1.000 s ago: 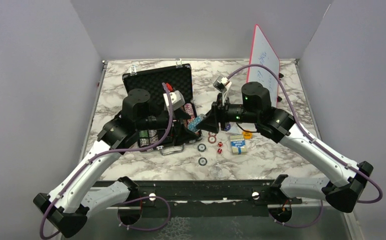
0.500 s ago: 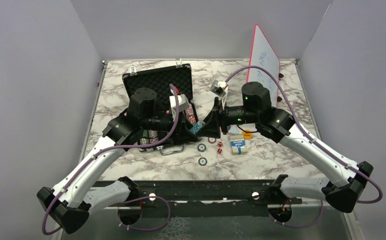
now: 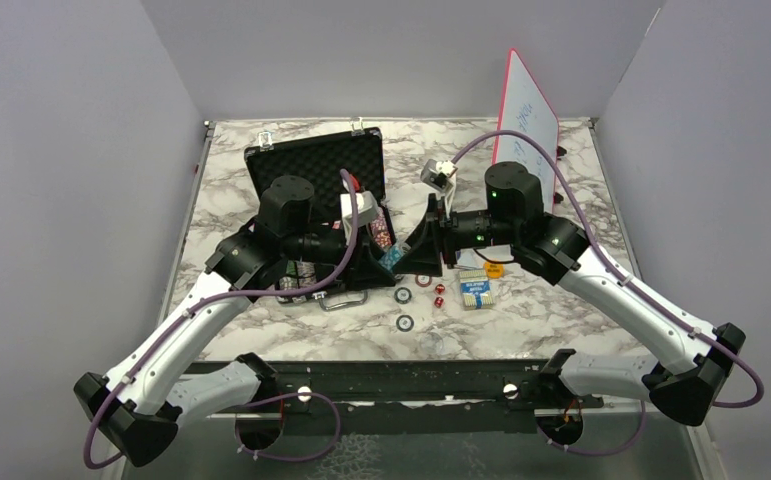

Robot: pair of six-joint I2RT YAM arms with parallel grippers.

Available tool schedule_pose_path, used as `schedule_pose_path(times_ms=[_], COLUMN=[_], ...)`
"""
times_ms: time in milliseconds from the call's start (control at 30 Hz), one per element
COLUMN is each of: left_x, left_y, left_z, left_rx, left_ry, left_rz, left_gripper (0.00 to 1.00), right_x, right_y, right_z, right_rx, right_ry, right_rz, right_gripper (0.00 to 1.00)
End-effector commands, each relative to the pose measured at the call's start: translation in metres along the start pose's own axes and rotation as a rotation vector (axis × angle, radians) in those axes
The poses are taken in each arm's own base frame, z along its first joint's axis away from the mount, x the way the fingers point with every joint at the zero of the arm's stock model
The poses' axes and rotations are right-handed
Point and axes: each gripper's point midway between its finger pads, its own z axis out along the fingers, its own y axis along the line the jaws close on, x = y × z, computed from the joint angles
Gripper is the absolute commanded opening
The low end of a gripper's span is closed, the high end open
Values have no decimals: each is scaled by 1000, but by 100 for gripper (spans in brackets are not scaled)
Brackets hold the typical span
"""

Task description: Pack up texas hold em set

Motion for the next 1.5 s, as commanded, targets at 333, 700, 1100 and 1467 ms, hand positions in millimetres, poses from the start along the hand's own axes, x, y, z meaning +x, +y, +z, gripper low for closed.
schedule_pose_path(times_ms=[333,700,1100,1467], left_x=[36,91,147,170], left_y=[114,207,265,289], left_z=[-16,-76,-126,-131], left_rx=[-612,-1285,-1492,-1566], left_ry=[48,43,157,217], left_rz=[-186,-526,-659,-645], left_gripper=[0,0,0,0], right_x=[-27,-27,-6,1], right_y=[-75,-67,-67,-71], right_z=[-38,-64,-68,-62], right_rx=[548,595,601,595], right_ry=[-179,-280,-273,-251], right_rz=[73,72,117,133], right_gripper=[100,99,99,98])
